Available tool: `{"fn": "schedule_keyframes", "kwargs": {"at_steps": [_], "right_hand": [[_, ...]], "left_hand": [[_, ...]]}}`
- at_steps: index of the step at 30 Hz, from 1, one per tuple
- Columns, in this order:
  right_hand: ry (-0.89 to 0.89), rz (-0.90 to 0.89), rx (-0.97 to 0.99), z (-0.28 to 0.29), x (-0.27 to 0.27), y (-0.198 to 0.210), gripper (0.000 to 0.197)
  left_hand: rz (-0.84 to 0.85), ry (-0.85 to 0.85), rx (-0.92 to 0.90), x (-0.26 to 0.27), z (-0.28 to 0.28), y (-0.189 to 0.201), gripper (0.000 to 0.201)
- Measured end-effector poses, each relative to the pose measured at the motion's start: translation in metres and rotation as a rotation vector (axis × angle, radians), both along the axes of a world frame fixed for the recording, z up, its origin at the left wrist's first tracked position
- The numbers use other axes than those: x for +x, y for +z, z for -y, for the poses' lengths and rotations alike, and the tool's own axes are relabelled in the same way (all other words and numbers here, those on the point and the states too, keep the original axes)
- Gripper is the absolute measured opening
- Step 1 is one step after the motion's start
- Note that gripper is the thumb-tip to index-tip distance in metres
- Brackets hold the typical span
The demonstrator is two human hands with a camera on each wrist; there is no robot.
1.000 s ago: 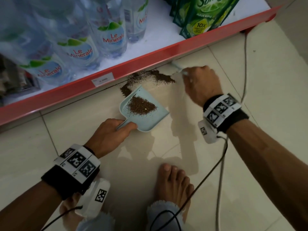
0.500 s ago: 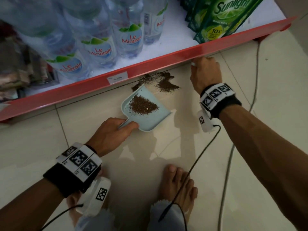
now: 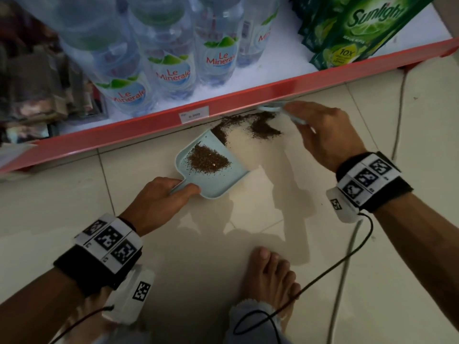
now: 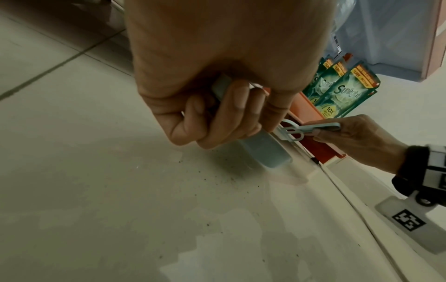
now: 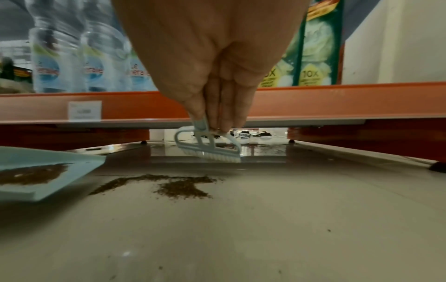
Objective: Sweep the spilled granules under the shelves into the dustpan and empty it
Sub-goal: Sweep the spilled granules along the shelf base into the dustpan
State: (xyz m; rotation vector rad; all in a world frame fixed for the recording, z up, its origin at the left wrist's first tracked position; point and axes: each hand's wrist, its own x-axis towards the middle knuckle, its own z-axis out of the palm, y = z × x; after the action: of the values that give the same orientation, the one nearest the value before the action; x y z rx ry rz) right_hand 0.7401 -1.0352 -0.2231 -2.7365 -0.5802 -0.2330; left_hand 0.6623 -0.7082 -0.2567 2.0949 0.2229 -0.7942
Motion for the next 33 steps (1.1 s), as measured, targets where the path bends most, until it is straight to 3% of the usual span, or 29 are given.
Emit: {"fn": "schedule_keyframes", "kwargs": {"at_steps": [5,11,14,18,22,24,29,33], "right_hand": [[-0.268,-0.143,-0.141,-0.008,0.016,-0.008,0.038],[-0.074,-0.246,-0.001,-0.056,-0.025,-0.001,0.030],[-0.097,-0.163,0.028,-0.059,-0.034,0.009,0.030],[-0.331,-0.085,-0.072,-0.036,-0.017,0.016,0.029],[-0.564,-0.178,-0.188,-0.021,0.005,0.008,0.031],[-0.527,-0.241,-0.174,-0.029,0.007,0.003,0.032],[-0.162,-0.270,-0.108,-0.064,-0.019,-0.001,0.027],[-0.190,-0.151,-0.064,-0.052,-0.020,0.012,0.028]], "left_hand": [[0.012,0.001,-0.019,-0.001,-0.004,-0.006,0.042],[0.023,-0.011,-0.037,-0.003,-0.003,-0.008,0.041],[0.028,-0.029,-0.038,-0.002,-0.007,-0.009,0.041],[0.023,-0.026,-0.070,-0.004,-0.010,-0.011,0.040],[0.015,-0.030,-0.102,-0.008,-0.012,-0.011,0.041],[0.016,-0.024,-0.116,-0.009,-0.013,-0.009,0.041],[0.049,-0.027,-0.116,-0.011,-0.017,-0.005,0.041],[0.065,-0.031,-0.102,-0.016,-0.020,-0.010,0.041]]}}
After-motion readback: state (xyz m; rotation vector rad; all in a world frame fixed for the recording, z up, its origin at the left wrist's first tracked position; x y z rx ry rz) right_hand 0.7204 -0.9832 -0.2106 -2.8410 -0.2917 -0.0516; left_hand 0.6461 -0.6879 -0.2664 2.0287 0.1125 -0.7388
